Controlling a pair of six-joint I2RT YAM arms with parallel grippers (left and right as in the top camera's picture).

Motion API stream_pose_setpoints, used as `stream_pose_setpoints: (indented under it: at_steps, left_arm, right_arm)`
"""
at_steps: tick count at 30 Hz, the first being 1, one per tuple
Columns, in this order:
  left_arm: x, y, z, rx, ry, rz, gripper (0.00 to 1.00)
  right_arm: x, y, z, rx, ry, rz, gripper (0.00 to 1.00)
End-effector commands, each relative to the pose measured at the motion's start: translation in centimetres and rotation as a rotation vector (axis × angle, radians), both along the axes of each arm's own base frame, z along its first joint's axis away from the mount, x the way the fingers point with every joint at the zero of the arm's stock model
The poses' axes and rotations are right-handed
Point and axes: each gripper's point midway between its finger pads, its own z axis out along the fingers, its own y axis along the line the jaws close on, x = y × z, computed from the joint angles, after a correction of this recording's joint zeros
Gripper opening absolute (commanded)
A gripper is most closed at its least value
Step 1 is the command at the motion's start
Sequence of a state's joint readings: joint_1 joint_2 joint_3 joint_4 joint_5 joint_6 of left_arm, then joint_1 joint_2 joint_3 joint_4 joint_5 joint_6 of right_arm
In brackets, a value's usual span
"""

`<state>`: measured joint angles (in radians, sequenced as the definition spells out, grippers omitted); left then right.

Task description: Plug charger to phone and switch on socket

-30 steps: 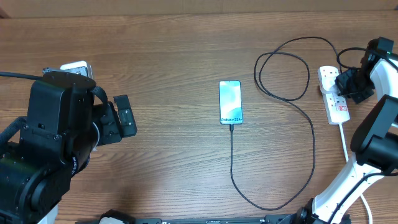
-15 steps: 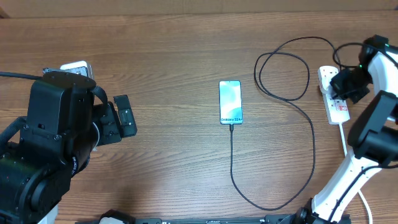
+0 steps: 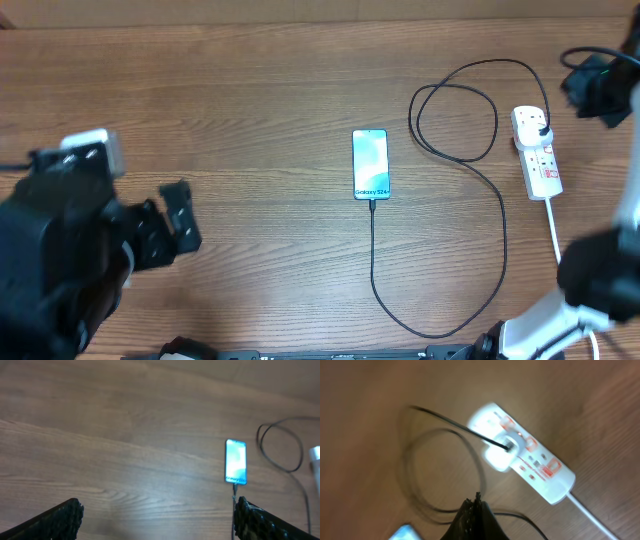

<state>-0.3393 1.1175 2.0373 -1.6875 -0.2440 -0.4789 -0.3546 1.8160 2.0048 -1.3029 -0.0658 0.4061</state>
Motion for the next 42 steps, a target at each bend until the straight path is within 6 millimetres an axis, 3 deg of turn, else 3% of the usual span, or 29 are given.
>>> stream_pose_setpoints:
  at_steps: [1,5,9,11,15,18,24,28,32,36,42]
  left_arm:
    - [-1.7,1.7,1.0,-0.019,-0.062,0.070,1.00]
    - [-4.1,3.7,1.9,-0.037,-0.137,0.158,1.00]
    - [-7.1,4.9,2.8,-0.056,-0.222,0.215,0.99]
    - [-8.5,5.2,3.1,-0.065,-0.264,0.227,1.00]
    - [-11.6,5.7,3.7,-0.087,-0.355,0.231,0.99]
    - [-13.2,5.9,3.8,-0.099,-0.401,0.230,1.00]
    - [-15.6,6.2,3.9,-0.116,-0.470,0.229,1.00]
    - [-16.8,6.3,3.9,-0.124,-0.504,0.228,0.99]
    - [-17.3,6.4,3.9,-0.128,-0.519,0.228,1.00]
    - [-17.3,6.4,3.9,-0.128,-0.519,0.229,1.00]
    - [-17.5,6.4,3.9,-0.120,-0.523,0.260,0.99]
  right_arm:
    - [-2.7,2.6,10.0,-0.084,-0.269,0.132,0.04]
    - [-6.0,3.9,17.2,-0.205,-0.477,0.163,0.04]
    - [-8.2,4.9,22.4,-0.285,-0.648,0.176,0.04]
    - [-8.3,5.9,24.7,-0.269,-0.747,0.204,0.04]
    - [-6.6,8.0,29.8,-0.218,-0.981,0.293,0.04]
    - [-6.3,8.3,31.0,-0.232,-1.031,0.318,0.04]
    - [-7.5,8.7,30.9,-0.270,-1.019,0.318,0.04]
    - [-10.9,10.6,30.2,-0.303,-1.012,0.345,0.04]
    - [-14.5,11.9,28.2,-0.351,-1.046,0.357,0.04]
    - [-17.0,13.6,23.8,-0.294,-1.056,0.402,0.04]
    - [-18.3,14.1,16.3,-0.220,-0.949,0.397,0.04]
